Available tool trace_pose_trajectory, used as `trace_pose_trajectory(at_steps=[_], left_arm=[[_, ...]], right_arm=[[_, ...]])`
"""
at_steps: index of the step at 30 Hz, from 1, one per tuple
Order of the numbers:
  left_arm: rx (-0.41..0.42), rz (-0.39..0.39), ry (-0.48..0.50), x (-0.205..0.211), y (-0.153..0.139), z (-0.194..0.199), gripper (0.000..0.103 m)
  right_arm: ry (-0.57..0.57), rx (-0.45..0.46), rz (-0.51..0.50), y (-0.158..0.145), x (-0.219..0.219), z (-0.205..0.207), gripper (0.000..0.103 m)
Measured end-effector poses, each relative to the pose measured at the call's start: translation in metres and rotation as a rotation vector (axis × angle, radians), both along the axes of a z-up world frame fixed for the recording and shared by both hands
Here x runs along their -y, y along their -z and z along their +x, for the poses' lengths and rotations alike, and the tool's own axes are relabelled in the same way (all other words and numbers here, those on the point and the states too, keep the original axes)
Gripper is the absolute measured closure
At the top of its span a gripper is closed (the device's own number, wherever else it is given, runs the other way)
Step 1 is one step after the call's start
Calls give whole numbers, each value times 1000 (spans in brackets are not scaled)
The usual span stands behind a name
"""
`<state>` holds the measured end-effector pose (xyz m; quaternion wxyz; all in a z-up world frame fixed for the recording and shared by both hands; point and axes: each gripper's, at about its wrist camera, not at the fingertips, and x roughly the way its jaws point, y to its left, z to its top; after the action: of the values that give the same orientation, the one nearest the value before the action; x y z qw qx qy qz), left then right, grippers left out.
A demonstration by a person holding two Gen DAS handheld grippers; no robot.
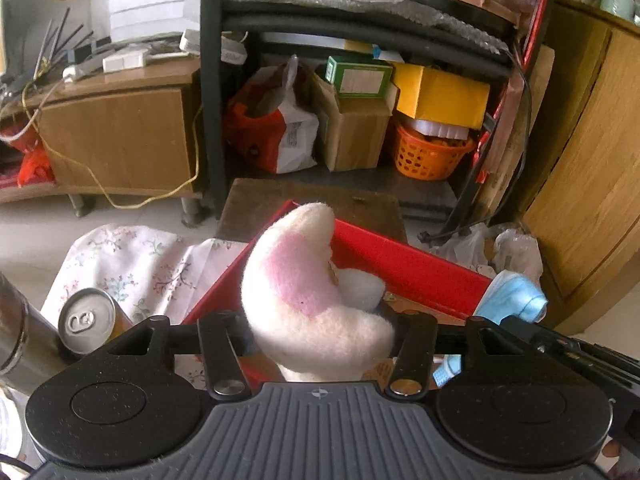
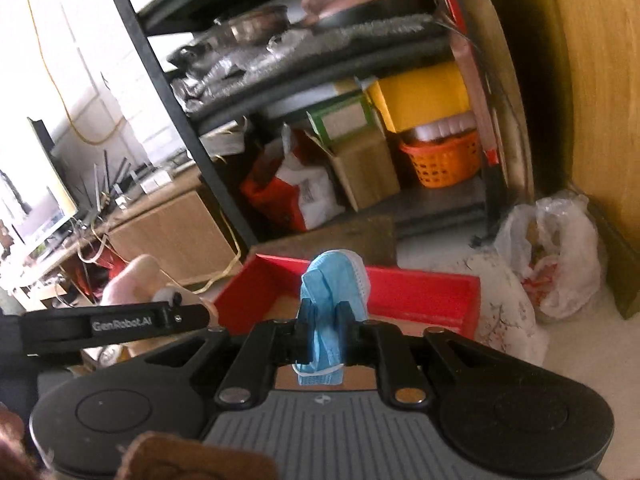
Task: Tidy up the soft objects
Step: 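Open the left tool dropping the white plush into the box while the right tool releases the mask there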
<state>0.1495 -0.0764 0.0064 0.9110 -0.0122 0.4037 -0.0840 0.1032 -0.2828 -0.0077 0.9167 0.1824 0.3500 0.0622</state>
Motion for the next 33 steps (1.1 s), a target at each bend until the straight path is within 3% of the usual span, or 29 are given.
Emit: trace_pose_trajectory(at_steps=[5,8,19,33], left_arm=[[44,37,6,4,-6,-5,30],[58,49,4,5,-8,-6,28],[112,73,-4,2,-19,-22,25],[178,101,12,-5,-35,-67,23]], right_arm=[[12,-4,-15,0,2,-3,103],[16,2,-10,-1,1,-4,103],[-8,40,-46,-10,-9,-12,98],[-73,128,-81,-34,-32,-54,95]])
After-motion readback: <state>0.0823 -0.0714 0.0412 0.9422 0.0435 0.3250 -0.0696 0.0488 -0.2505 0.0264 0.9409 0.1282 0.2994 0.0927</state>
